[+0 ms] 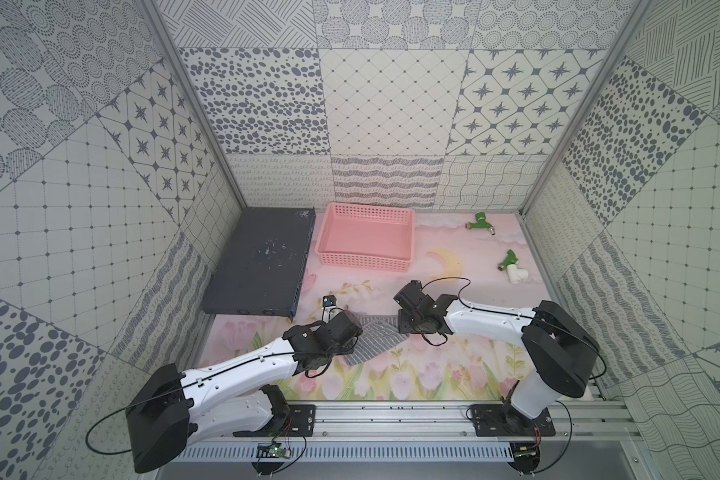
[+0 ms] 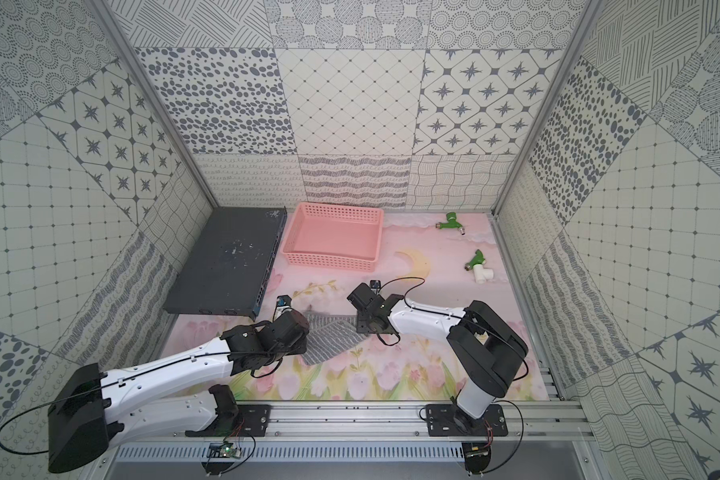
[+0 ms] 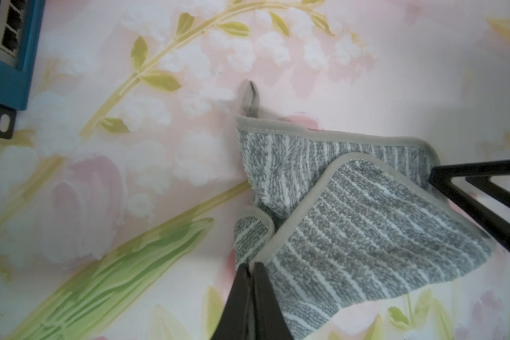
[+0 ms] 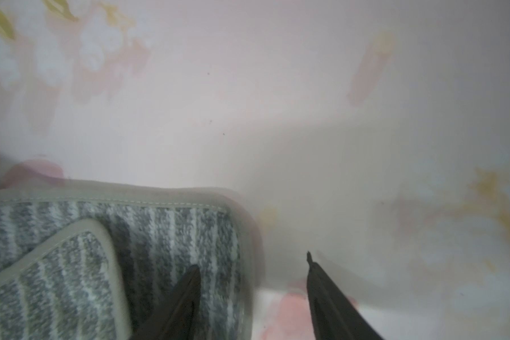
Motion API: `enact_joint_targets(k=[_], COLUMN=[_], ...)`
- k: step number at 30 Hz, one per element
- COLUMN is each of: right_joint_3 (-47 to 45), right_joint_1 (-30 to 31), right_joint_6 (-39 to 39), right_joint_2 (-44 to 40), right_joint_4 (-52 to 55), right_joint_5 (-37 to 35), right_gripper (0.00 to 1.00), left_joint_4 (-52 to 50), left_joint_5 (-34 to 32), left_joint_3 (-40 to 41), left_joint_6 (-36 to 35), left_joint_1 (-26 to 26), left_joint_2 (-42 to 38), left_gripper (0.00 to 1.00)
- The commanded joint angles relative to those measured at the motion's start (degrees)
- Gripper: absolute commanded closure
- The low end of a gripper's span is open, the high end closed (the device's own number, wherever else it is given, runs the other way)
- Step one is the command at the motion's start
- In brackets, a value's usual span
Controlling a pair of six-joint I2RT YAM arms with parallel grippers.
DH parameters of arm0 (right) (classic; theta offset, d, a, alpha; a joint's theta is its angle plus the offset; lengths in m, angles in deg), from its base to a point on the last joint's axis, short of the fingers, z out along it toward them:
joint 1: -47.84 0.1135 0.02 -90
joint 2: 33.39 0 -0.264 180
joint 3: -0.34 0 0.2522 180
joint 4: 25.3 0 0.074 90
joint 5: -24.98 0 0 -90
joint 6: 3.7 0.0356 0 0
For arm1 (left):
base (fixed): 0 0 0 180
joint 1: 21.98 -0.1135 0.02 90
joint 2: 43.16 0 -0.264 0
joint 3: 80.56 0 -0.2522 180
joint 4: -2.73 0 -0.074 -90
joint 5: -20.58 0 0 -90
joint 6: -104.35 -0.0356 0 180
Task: Fold the square dishcloth
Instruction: Flatten out the cleaning item at the center of the board.
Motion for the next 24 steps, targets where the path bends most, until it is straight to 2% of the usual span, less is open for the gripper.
enact_joint_targets(k=[1,6,8,9,10,12,14,20,24], right_joint_3=[1.9,2.1,1.6,1.2,0.8,-0.2,-1.3,-1.4,-1.7], right_joint_1=[0.4,0.6,0.6,0.4,0.0,-1.8,-4.9,-15.2,-20.7], right_joint_6=[-0.9,-0.7,-0.6,-0.6,-0.7,-1.0,-1.7,-7.3,-9.1], right_joint_2=[2.9,5.9,5.9,5.4,4.8,3.1,0.7,-7.0,-11.7], right_joint_4=[-2.5,-3.5,-3.5,-3.4,-3.3,-3.2,-3.1,-2.6,-1.6], right_joint_5=[0.7,2.0,1.5,0.7,0.2,-0.2,0.1,-0.5,-1.5], right_gripper=[0.43,0.56,0.69,0.82,0.91,1.0,1.0,1.0,1.0], left_joint_4=[-0.7,-0.6,-0.8,-0.8,-0.6,0.2,2.9,20.4,34.2], left_joint_5=[0.4,-0.1,-0.5,-0.8,-0.9,-0.8,-0.1,5.9,14.8], left_joint_3=[1.5,0.7,0.1,-0.3,-0.7,-1.3,-1.6,-2.1,-0.5], left_joint_6=[2.7,2.1,1.6,1.1,0.6,-0.6,-3.0,-15.5,-23.4], left_joint_1=[0.2,0.1,0.1,0.1,0.1,0.1,0.1,0.1,0.1], left_joint_2=[-2.7,-2.2,-2.0,-1.9,-1.9,-1.9,-2.0,-0.6,2.3], left_gripper=[0.92,0.87,0.86,0.85,0.85,0.84,0.84,0.89,0.9])
